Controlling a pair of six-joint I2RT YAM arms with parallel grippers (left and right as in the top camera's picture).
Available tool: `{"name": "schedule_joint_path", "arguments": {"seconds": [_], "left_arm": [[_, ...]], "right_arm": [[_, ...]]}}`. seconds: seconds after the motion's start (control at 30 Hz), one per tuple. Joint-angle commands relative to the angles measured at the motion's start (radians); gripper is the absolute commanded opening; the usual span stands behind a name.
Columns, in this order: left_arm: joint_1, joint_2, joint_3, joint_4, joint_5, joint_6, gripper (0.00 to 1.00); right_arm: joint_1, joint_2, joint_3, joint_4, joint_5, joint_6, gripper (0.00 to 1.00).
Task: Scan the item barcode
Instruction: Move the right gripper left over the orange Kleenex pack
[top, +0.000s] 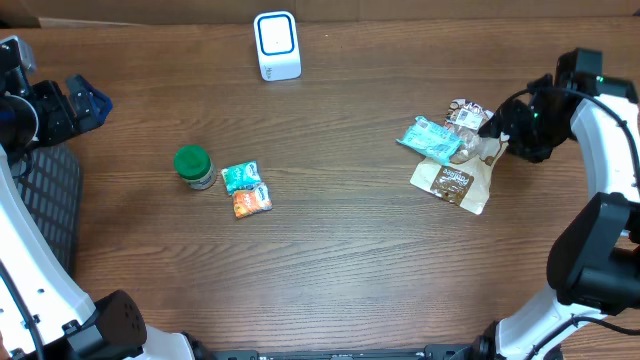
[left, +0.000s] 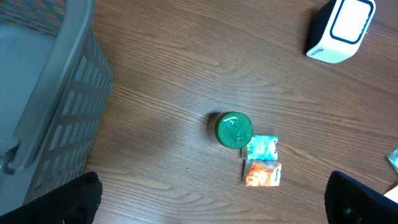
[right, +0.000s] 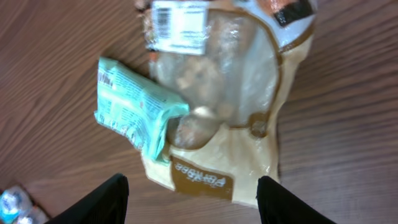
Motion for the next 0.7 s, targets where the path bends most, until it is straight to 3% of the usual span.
{"name": "schedule_joint_path", "arguments": {"seconds": [0.0,0.17,0.33,0.67], "left_arm": [[-0.001,0.01,0.002,0.002,-0.002,0.015,1.0],[-0.001,0.01,0.002,0.002,-0.002,0.015,1.0],[-0.001,0.01,0.002,0.002,-0.002,0.015,1.0],[-0.001,0.01,0.002,0.002,-0.002,0.015,0.99]], "right_arm": [[0.092,-0.045,0.086,-0.061,0.006,0.0,0.65],[0.249,-0.044,0.09,-0.064,-0.048,0.0,0.85],[0.426,-0.043,0.088,0.034,-0.137,0.001,0.99],[0.735,-0.043,-0.027,0.327,-0.151,0.082,1.0]]}}
